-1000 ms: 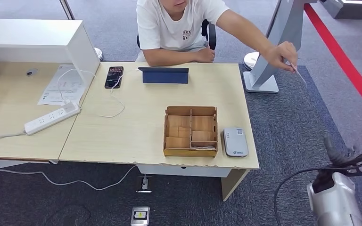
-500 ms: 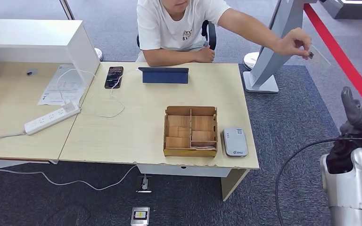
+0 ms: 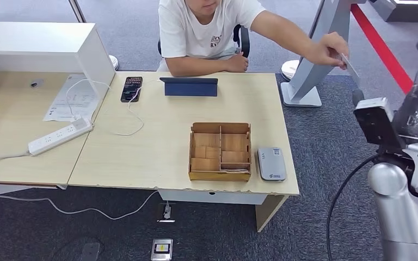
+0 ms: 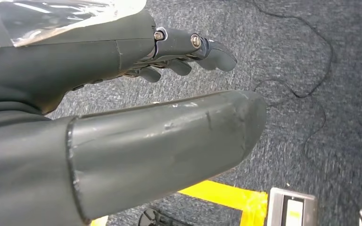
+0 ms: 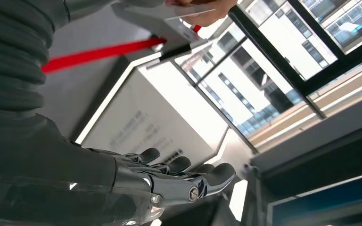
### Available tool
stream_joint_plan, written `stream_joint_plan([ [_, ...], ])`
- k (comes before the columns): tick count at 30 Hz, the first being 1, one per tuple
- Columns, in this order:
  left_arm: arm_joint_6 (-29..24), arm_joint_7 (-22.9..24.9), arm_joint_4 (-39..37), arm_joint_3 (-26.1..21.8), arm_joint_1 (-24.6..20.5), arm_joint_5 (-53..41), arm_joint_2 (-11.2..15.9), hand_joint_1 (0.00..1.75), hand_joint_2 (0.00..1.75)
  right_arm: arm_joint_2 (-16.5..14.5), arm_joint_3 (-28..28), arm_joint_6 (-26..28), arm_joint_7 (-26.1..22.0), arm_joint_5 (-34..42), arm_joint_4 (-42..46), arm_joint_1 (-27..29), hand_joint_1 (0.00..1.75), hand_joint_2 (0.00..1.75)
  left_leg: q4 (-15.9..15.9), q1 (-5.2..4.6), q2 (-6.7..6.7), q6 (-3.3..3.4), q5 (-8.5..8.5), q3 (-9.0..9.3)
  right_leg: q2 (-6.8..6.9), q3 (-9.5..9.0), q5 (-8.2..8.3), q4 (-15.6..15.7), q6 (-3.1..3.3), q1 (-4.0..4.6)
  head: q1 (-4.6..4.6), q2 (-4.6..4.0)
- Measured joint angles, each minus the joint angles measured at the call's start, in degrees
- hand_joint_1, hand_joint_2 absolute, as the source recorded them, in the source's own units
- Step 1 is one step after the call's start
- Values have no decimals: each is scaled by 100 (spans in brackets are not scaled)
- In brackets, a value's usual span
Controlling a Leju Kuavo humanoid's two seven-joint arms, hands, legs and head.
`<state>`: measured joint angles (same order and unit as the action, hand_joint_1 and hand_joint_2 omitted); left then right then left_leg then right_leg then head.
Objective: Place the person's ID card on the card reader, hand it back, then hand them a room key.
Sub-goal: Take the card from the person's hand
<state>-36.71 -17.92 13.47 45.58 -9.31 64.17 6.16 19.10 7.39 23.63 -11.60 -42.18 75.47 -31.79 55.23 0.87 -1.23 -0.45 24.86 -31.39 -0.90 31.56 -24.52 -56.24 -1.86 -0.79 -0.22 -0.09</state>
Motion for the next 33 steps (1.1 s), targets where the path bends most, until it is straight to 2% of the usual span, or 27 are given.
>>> stream_joint_plan([
  [3,207,113,6,79,-26,5,13,0,0,1,195,147,-148,-994,-177,-116,0,175,0,1,1,0,-1,0,0,0,0,-1,0,1,0,0],
  [9,359,286,15,197,-105,45,118,0,0,-119,646,576,-369,-1726,-1054,-795,0,175,0,2,1,-2,-3,-4,-1,4,2,-9,3,2,-1,0],
  [14,561,533,65,261,-222,130,173,0,0,-279,1037,708,-538,-1759,-2095,-1577,0,175,1,3,-15,-2,-9,-8,10,6,2,-9,2,2,2,0],
  [19,650,757,131,317,-384,140,252,0,0,-451,1325,679,-552,-1702,-2907,-2072,0,175,1,3,-10,-3,-8,-7,10,6,2,-10,3,3,0,0],
  [33,737,767,202,325,-350,308,356,0,0,-775,1679,563,-605,-1525,-3885,-2473,0,175,1,3,-9,-2,-8,-9,10,10,1,-9,2,2,1,0],
])
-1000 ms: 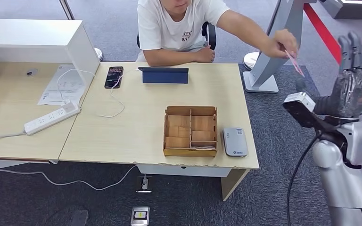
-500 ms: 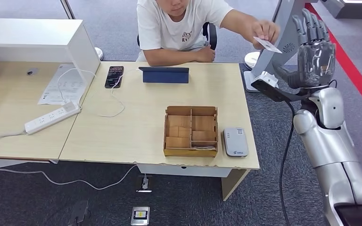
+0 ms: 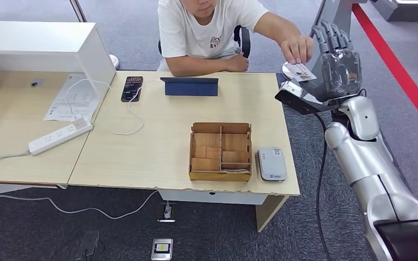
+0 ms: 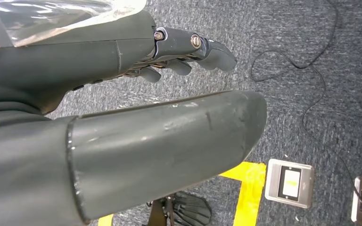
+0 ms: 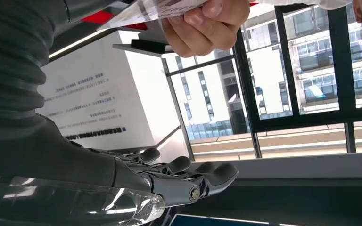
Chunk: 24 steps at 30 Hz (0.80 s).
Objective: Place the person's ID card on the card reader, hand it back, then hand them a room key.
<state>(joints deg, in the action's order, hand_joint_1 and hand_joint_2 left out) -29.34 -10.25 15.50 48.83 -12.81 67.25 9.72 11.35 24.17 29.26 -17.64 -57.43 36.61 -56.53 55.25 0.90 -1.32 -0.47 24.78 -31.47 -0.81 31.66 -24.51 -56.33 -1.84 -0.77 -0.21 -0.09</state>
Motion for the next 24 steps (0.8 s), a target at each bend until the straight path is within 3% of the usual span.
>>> stream_joint_plan([
  [1,4,0,1,0,7,9,5,0,0,-16,14,-2,-2,19,-42,-9,7,175,0,0,0,0,0,0,0,0,0,0,0,0,0,0],
  [5,21,-2,2,0,37,16,19,0,0,-66,63,1,-21,96,-152,-22,162,175,0,0,0,0,0,1,0,0,0,0,0,0,1,0],
  [7,30,-7,2,0,48,17,26,0,0,-81,90,4,-41,162,-187,-27,175,175,0,0,1,0,0,1,0,0,0,0,0,0,1,0],
  [24,37,-33,2,0,70,4,44,0,0,-93,258,-48,-65,464,-407,-83,175,175,1,0,2,0,0,1,0,1,0,1,0,0,1,0],
])
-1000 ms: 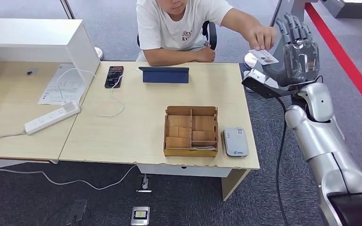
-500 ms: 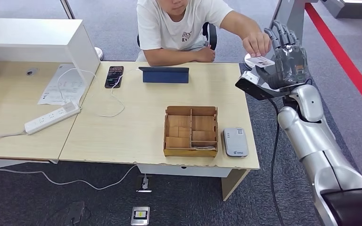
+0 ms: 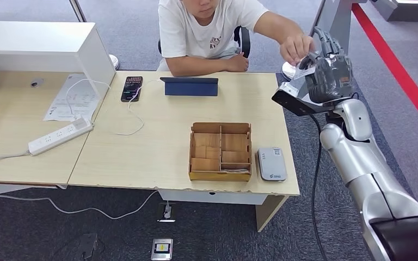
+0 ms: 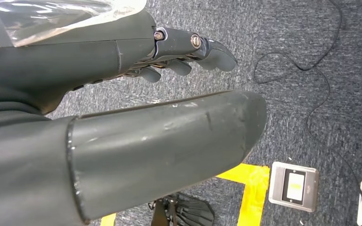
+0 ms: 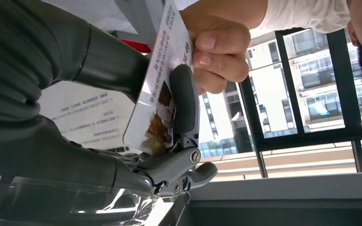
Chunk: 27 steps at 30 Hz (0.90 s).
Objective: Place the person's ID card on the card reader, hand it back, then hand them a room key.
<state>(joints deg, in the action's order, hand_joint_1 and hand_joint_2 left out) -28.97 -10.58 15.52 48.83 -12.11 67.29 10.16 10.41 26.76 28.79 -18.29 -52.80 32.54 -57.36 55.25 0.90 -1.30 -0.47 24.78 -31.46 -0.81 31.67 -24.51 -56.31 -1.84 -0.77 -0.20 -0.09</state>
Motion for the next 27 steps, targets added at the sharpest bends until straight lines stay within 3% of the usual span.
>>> stream_joint_plan([
  [14,10,1,0,0,11,28,-2,0,0,19,28,-177,96,417,2,172,175,175,0,0,0,0,0,1,0,1,0,2,0,0,-1,0],
  [27,92,17,-2,-22,151,239,-23,0,0,260,34,-366,363,709,49,1179,175,175,0,0,1,1,2,-1,0,2,-1,5,0,0,-1,0],
])
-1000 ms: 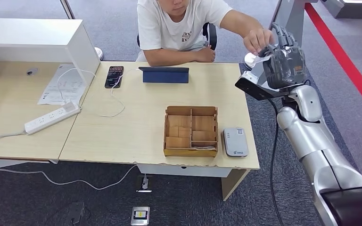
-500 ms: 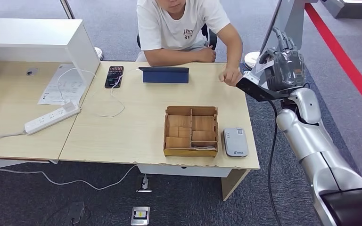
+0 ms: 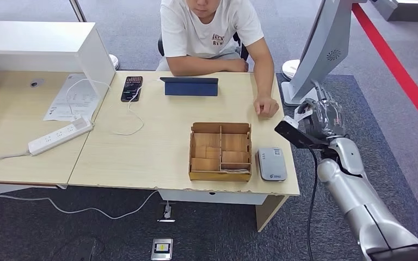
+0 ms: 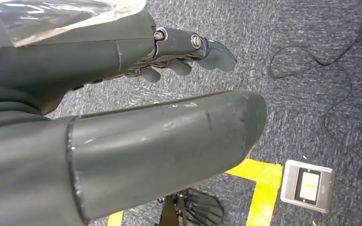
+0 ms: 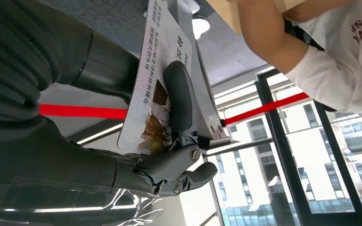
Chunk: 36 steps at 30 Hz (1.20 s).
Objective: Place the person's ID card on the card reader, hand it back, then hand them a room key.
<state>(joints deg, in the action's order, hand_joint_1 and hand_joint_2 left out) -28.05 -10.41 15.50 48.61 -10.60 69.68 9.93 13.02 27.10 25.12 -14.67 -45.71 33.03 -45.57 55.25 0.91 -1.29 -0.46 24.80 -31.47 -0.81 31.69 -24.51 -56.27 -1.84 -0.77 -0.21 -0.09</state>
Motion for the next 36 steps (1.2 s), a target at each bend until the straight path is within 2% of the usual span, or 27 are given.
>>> stream_joint_plan([
  [17,25,0,-7,-13,36,73,-43,0,0,85,110,-229,169,-57,48,547,175,175,0,0,1,0,0,0,0,-1,0,-1,0,0,1,0],
  [23,39,66,-9,-13,36,61,-54,0,0,53,179,-366,180,-152,57,669,175,175,-1,0,1,0,0,0,0,-1,0,-1,0,0,1,0],
  [36,29,251,-8,-13,-3,2,-71,0,0,-31,351,-312,246,-11,-90,857,175,175,0,-1,2,0,0,1,0,0,0,0,0,0,1,0],
])
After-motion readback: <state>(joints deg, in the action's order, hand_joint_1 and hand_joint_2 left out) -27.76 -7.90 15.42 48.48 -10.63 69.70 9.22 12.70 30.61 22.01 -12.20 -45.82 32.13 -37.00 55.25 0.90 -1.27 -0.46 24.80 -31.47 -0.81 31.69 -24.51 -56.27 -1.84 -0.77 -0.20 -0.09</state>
